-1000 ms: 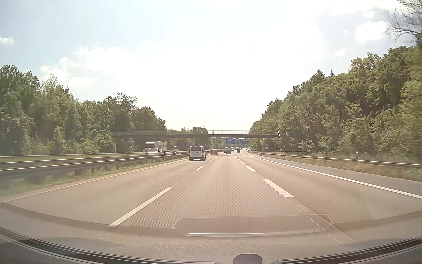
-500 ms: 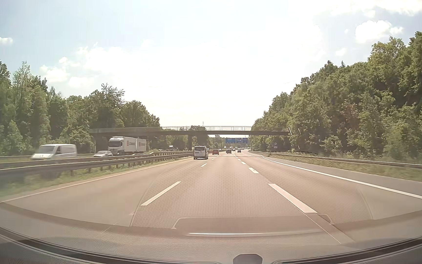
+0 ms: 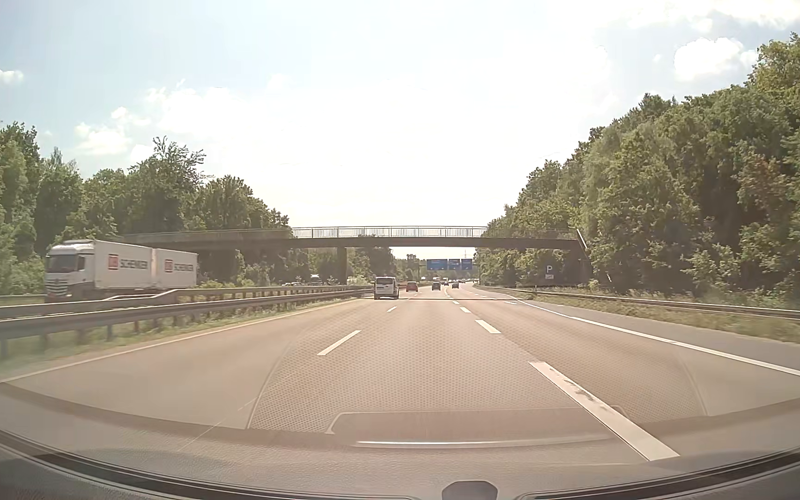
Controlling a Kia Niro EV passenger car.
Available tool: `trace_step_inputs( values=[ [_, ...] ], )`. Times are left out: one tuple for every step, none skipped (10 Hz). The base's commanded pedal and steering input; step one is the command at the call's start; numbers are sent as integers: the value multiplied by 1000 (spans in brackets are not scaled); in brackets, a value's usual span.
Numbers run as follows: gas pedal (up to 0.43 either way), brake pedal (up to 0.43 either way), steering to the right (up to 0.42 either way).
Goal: Follow the waypoints while adhering to traffic rules and regulations
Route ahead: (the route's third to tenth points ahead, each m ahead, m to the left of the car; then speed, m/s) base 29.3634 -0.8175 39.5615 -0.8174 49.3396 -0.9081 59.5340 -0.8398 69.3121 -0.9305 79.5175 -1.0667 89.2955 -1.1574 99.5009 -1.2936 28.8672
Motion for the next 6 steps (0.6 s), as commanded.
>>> trace_step_inputs(
  values=[
    [138,30,1],
    [138,30,2],
    [138,30,2],
    [138,30,2],
    [138,30,2],
    [138,30,2]
  ],
)
